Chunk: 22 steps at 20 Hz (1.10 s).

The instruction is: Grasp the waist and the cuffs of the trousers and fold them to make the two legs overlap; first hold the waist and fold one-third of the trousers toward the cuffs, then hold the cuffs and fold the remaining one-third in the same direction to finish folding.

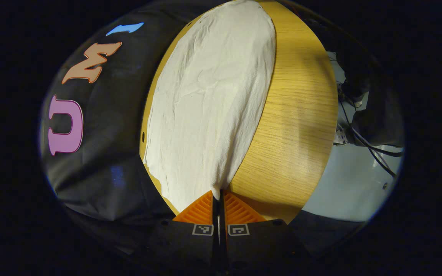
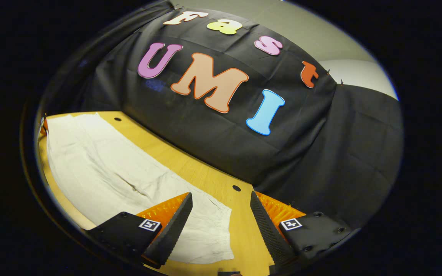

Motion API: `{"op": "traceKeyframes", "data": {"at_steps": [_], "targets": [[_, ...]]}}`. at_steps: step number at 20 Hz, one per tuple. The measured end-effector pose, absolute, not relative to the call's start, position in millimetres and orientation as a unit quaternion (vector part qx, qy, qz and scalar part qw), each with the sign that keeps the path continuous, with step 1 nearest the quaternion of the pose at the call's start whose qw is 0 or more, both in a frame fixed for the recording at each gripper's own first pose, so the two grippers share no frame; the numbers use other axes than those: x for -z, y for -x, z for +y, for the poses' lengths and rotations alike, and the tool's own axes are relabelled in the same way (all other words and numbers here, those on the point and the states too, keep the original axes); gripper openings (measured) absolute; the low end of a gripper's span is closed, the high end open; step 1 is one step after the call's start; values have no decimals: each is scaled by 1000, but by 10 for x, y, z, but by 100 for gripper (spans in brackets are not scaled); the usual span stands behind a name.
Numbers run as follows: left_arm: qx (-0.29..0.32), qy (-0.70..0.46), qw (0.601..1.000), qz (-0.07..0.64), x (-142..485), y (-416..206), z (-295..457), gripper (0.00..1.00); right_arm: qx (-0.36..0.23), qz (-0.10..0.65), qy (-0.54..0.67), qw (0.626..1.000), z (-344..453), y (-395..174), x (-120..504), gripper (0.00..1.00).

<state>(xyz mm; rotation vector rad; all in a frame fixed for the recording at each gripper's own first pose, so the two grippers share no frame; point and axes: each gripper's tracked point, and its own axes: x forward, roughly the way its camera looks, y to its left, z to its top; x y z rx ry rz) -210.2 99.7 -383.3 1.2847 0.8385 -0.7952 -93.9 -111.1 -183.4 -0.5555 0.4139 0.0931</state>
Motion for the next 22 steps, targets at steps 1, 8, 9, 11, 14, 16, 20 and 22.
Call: {"op": "traceKeyframes", "data": {"at_steps": [1, 8, 9, 11, 14, 16, 20, 22], "targets": [[349, -567, 649, 367, 3825, 2105, 992, 0, -55, 210, 289, 932, -1145, 1000, 1907, 98], [342, -570, 650, 366, 3830, 2105, 989, 0, -143, 272, 438, 845, -1422, 1538, 2693, 97], [342, -572, 649, 365, 3832, 2103, 989, 0, -157, 280, 455, 830, -1443, 1616, 2785, 97], [341, -571, 650, 367, 3837, 2105, 989, 0, -186, 291, 483, 805, -1467, 1754, 2949, 97], [339, -570, 651, 371, 3838, 2105, 993, 0, -244, 304, 520, 760, -1459, 1930, 3212, 97], [335, -569, 652, 373, 3851, 2096, 998, 0, -258, 313, 524, 749, -1499, 1959, 3322, 99], [331, -569, 653, 376, 3856, 2093, 1011, 0, -276, 338, 541, 719, -1633, 2035, 3546, 99], [327, -569, 653, 378, 3865, 2090, 1025, 0, -286, 331, 558, 705, -1631, 1965, 3597, 94]]}}
